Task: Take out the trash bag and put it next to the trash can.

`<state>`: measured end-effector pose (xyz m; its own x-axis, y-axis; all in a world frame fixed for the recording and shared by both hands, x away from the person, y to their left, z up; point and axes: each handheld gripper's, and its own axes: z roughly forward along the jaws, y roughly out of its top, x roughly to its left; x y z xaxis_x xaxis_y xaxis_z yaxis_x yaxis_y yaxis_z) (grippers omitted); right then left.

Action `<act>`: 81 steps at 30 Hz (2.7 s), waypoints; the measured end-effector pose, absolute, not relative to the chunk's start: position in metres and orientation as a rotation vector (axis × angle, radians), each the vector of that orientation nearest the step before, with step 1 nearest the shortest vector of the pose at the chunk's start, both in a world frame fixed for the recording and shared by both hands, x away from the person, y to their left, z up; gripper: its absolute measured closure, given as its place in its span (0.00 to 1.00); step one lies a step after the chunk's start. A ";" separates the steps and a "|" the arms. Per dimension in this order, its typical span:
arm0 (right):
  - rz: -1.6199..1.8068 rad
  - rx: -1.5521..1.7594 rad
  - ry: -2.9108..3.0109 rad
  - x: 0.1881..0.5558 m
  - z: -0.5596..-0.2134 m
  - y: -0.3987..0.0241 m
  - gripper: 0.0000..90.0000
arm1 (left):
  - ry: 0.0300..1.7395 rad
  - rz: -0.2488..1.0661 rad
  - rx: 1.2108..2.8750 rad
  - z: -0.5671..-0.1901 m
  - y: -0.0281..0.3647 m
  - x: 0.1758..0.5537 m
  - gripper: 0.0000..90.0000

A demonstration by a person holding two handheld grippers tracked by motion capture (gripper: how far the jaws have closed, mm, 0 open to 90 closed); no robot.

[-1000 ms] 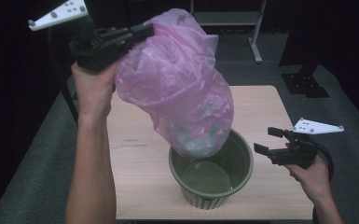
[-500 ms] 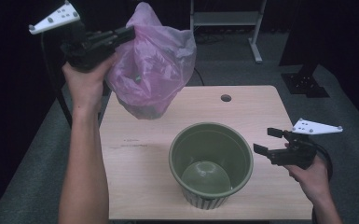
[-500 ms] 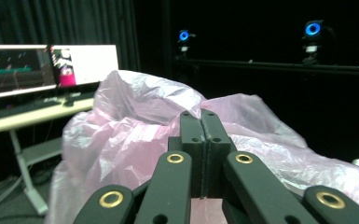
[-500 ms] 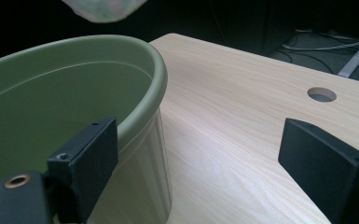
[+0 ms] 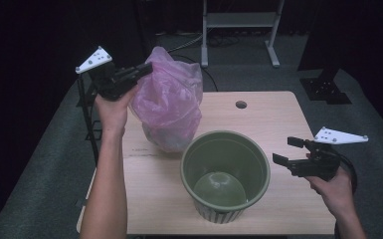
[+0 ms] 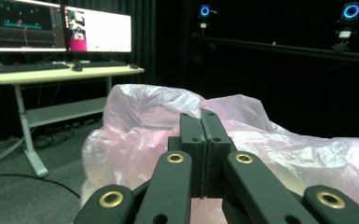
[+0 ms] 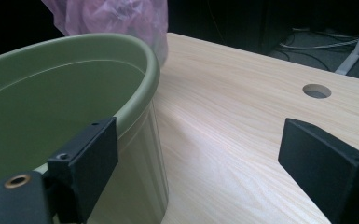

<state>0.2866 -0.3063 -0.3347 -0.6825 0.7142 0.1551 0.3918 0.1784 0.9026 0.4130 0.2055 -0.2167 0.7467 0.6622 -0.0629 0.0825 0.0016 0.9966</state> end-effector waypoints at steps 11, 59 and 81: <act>1.513 1.059 2.154 0.287 -0.337 -0.308 0.12 | 0.652 0.521 1.548 -0.236 0.193 0.419 0.99; 1.389 1.081 2.140 0.282 -0.352 -0.319 0.11 | 0.689 0.585 1.731 -0.301 0.211 0.277 0.00; 1.204 1.175 2.143 0.273 -0.399 -0.352 0.08 | 0.764 0.528 1.933 -0.385 0.212 0.262 0.00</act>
<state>0.2735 -0.3518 -0.3987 -0.5583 0.8283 0.0465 0.4707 0.2701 0.8399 0.2617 0.2121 -0.3853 0.7108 0.7021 0.0429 0.2890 -0.3472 0.8922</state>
